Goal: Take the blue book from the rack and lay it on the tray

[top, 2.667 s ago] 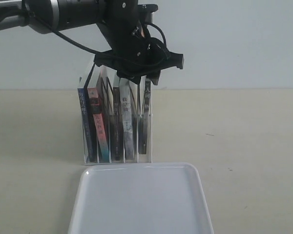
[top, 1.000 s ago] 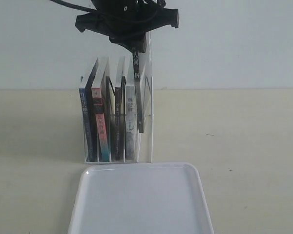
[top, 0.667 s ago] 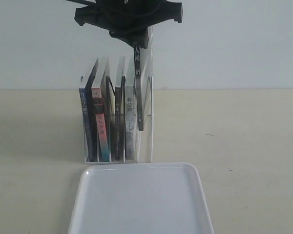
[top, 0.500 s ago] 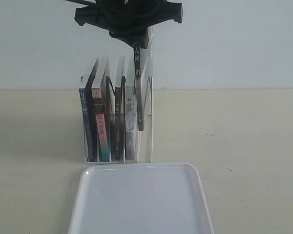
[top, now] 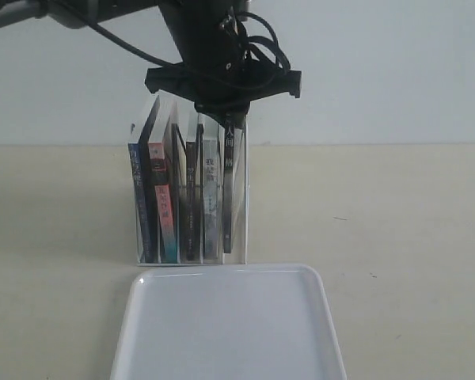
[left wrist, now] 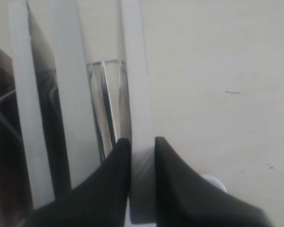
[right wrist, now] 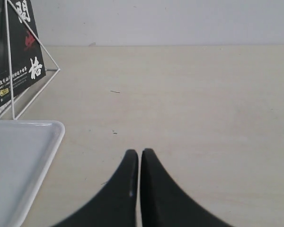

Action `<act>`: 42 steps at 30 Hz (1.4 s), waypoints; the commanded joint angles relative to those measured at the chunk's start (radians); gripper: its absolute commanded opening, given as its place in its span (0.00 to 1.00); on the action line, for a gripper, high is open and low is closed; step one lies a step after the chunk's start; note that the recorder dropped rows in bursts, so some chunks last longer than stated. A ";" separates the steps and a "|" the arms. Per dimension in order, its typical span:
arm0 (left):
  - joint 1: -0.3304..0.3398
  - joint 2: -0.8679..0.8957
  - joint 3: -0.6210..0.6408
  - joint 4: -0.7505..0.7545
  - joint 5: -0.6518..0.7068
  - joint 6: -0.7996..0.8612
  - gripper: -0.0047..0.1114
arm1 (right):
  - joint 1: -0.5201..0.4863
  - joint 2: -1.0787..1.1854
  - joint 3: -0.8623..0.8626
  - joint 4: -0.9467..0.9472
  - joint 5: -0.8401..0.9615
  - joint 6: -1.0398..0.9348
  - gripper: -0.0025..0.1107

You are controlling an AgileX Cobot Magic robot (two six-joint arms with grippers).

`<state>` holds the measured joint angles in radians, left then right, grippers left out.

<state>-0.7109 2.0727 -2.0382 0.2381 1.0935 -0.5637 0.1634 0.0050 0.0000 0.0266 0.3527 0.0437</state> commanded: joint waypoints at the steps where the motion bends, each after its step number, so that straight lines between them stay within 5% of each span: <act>1: -0.010 0.011 -0.009 0.034 -0.026 -0.015 0.08 | -0.004 -0.005 0.000 -0.008 -0.004 -0.001 0.03; 17: -0.010 0.019 -0.009 0.066 -0.099 0.016 0.08 | -0.004 -0.005 0.000 -0.008 -0.004 -0.001 0.03; 27: -0.010 0.019 -0.009 0.062 -0.060 0.010 0.44 | -0.004 -0.005 0.000 -0.008 -0.004 -0.001 0.03; 34: -0.010 -0.079 -0.009 0.062 0.128 0.113 0.45 | -0.004 -0.005 0.000 -0.008 -0.004 -0.001 0.03; 42: -0.008 -0.216 0.026 0.135 0.128 0.120 0.45 | -0.004 -0.005 0.000 -0.008 -0.004 -0.001 0.03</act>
<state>-0.7164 1.8678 -2.0332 0.3571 1.2155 -0.4477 0.1634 0.0050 0.0000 0.0266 0.3527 0.0437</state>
